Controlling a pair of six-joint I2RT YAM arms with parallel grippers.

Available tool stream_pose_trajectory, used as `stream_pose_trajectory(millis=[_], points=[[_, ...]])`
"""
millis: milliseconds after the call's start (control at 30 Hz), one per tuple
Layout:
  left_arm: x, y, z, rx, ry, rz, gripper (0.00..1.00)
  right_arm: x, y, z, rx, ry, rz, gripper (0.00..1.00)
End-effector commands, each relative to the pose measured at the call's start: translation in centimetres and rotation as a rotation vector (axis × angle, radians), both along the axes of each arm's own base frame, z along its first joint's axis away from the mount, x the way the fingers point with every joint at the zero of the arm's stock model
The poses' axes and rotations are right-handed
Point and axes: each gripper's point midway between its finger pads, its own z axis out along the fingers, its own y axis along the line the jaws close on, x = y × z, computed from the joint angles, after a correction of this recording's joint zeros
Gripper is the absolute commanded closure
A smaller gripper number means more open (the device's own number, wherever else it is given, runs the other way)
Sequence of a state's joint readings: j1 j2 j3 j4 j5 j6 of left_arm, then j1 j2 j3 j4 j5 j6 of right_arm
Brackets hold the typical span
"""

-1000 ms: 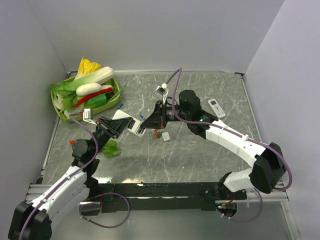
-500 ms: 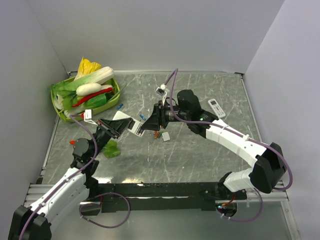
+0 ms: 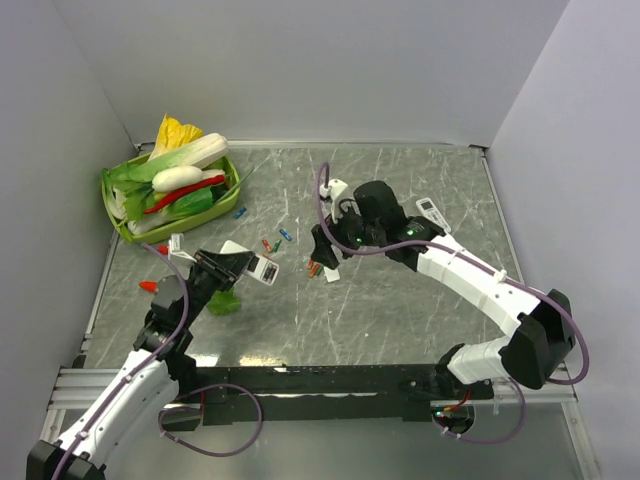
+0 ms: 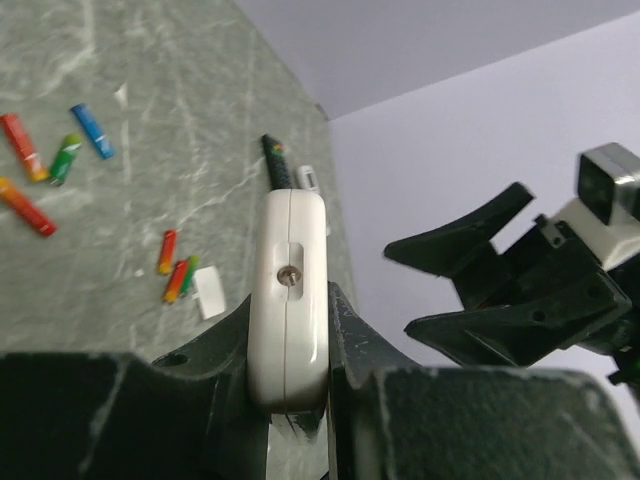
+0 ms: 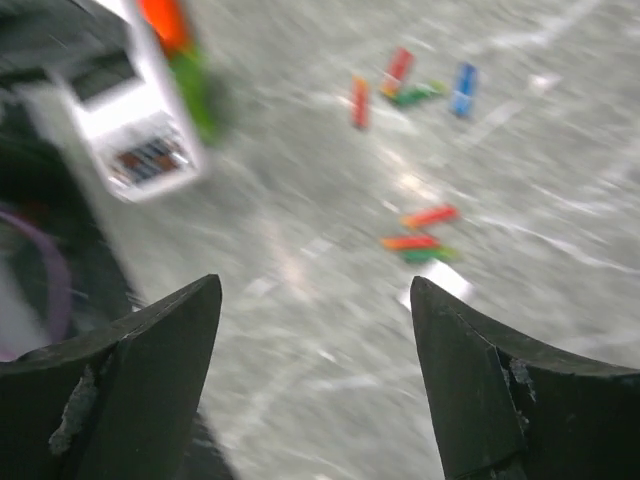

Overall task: Load the batteries into the remote control
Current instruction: Move the battery cover to the center of the board.

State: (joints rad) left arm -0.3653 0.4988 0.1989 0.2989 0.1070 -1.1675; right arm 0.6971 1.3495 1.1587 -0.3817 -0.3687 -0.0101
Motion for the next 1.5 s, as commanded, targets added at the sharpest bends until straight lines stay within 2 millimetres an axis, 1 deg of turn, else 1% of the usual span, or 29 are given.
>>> stream_pose_trajectory(millis=[0, 67, 100, 133, 200, 233, 267, 300, 333, 367, 433, 500, 600, 800, 900, 1100, 1267, 1400, 1433, 1467], points=[[0.0, 0.6, -1.2, 0.034, 0.028, 0.027, 0.98, 2.5, -3.6, -4.0, -0.323, -0.173, 0.116, 0.13], [-0.1, 0.7, -1.3, 0.040, 0.030, 0.025, 0.98, 2.7, -4.1, -5.7, -0.388, -0.183, 0.169, 0.11], [-0.1, 0.7, -1.3, 0.041, 0.030, 0.024, 0.98, 2.5, -4.0, -6.5, -0.412, -0.217, 0.258, 0.11], [-0.1, 0.7, -1.3, 0.041, 0.033, 0.025, 0.98, 2.2, -4.1, -8.3, -0.437, -0.203, 0.313, 0.10], [-0.3, 0.6, -1.6, 0.042, 0.045, 0.018, 0.98, 1.8, -4.0, -9.7, -0.458, -0.223, 0.416, 0.09], [-0.4, 0.6, -1.6, 0.042, 0.046, 0.016, 0.98, 2.0, -3.9, -10.8, -0.473, -0.203, 0.445, 0.09], [-0.4, 0.6, -1.6, 0.043, 0.049, 0.013, 0.98, 2.1, -3.8, -11.2, -0.475, -0.190, 0.464, 0.07], [-0.5, 0.7, -1.7, 0.048, 0.053, 0.014, 0.98, 2.2, -3.9, -12.3, -0.488, -0.162, 0.492, 0.06], [-0.5, 0.7, -1.7, 0.052, 0.055, 0.014, 0.98, 2.6, -3.6, -12.2, -0.476, -0.163, 0.506, 0.04], [-0.6, 0.7, -1.6, 0.055, 0.055, 0.015, 0.98, 2.5, -3.5, -12.6, -0.481, -0.164, 0.539, 0.00], [-0.6, 0.9, -1.6, 0.069, 0.058, 0.019, 0.98, 2.7, -3.4, -13.7, -0.492, -0.151, 0.572, 0.00], [-0.6, 1.0, -1.2, 0.081, 0.046, 0.022, 0.98, 2.9, -3.5, -14.8, -0.515, -0.148, 0.610, 0.00], [-0.7, 1.2, -1.1, 0.093, 0.047, 0.027, 0.98, 3.6, -3.8, -16.0, -0.558, -0.137, 0.632, 0.00], [-0.8, 1.3, -1.3, 0.094, 0.055, 0.032, 0.98, 4.3, -3.2, -17.0, -0.562, -0.147, 0.666, 0.00], [-0.8, 1.4, -1.2, 0.094, 0.055, 0.035, 0.98, 4.5, -3.3, -17.9, -0.582, -0.120, 0.681, 0.01], [-0.8, 1.5, -1.1, 0.098, 0.057, 0.038, 0.98, 4.7, -3.3, -19.0, -0.598, -0.093, 0.705, 0.07], [-0.9, 1.3, -1.4, 0.084, 0.063, 0.029, 0.98, 4.6, -3.8, -19.9, -0.628, -0.058, 0.715, 0.12], [-0.9, 1.4, -1.3, 0.087, 0.060, 0.031, 0.98, 4.2, -4.0, -20.1, -0.634, -0.038, 0.717, 0.20], [-0.9, 1.3, -1.3, 0.088, 0.061, 0.029, 0.98, 4.3, -3.9, -20.1, -0.630, -0.038, 0.710, 0.27], [-0.8, 1.4, -1.2, 0.090, 0.059, 0.032, 0.98, 4.1, -3.9, -20.0, -0.624, -0.030, 0.706, 0.30]])
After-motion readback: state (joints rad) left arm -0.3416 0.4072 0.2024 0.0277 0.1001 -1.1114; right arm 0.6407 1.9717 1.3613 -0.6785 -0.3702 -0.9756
